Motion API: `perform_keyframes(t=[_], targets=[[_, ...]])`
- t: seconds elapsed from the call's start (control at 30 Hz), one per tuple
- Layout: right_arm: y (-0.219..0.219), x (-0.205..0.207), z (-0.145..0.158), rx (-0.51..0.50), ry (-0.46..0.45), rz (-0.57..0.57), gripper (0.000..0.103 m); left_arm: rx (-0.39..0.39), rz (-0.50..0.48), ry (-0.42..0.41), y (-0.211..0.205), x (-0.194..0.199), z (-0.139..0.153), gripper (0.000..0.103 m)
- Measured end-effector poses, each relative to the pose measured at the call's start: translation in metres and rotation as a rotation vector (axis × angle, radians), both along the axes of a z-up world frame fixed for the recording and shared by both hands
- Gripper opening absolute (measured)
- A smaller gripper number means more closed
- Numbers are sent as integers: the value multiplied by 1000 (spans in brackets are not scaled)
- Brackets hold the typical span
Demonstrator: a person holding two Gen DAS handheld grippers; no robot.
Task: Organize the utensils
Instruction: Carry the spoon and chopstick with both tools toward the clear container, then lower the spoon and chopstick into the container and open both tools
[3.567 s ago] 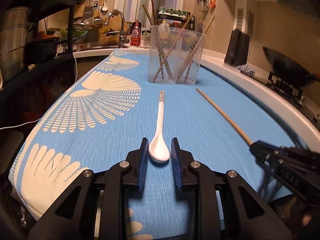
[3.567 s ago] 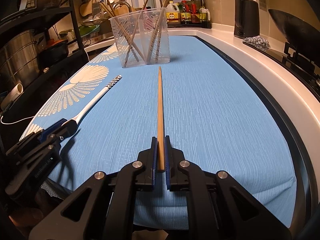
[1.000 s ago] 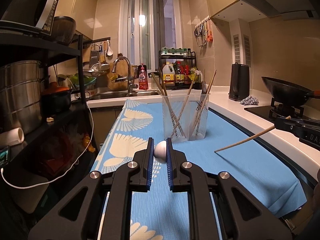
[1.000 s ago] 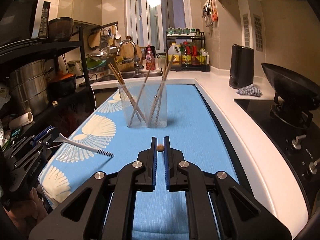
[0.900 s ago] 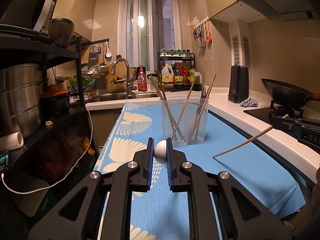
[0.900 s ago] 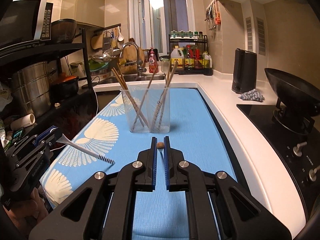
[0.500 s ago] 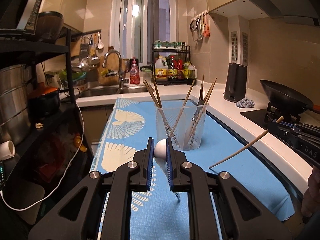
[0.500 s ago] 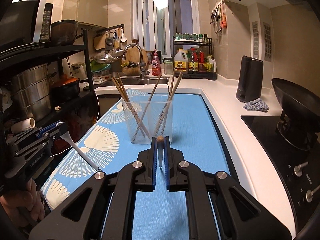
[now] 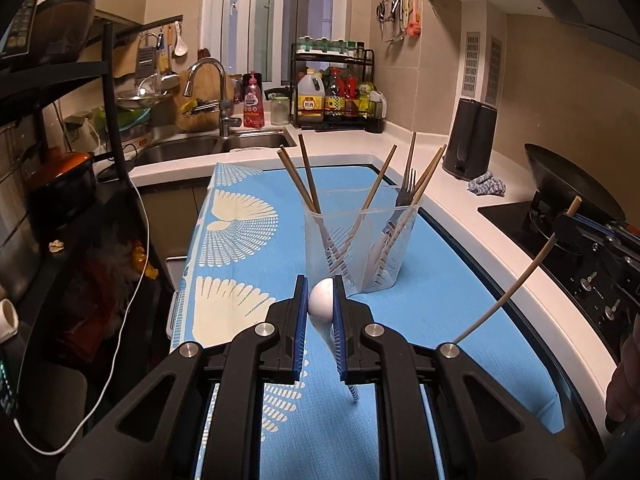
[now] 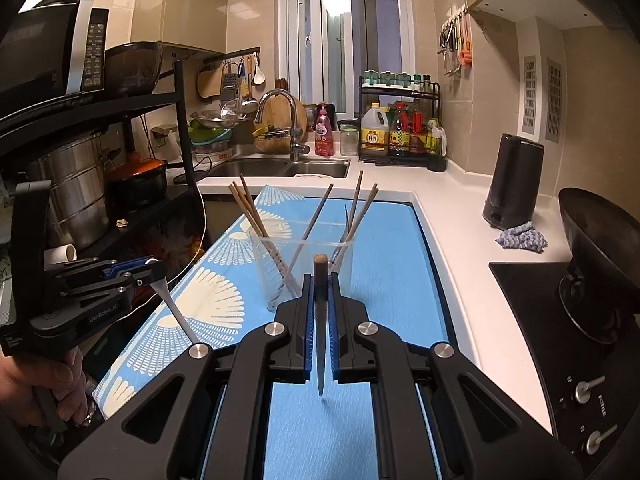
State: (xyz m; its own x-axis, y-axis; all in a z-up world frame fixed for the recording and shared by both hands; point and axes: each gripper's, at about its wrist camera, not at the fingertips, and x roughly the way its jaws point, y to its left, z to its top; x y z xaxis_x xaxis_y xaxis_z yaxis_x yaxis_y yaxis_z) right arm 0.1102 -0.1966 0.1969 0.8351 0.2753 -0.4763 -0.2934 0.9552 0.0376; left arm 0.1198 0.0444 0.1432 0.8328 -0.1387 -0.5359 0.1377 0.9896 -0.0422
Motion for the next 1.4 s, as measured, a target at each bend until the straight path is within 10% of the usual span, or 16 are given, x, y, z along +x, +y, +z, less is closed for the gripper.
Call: perform_keyframes(t=[1.4], targets=[[19,61,125,22,-105,87,7,25,-13,-16,3,68,100,12]])
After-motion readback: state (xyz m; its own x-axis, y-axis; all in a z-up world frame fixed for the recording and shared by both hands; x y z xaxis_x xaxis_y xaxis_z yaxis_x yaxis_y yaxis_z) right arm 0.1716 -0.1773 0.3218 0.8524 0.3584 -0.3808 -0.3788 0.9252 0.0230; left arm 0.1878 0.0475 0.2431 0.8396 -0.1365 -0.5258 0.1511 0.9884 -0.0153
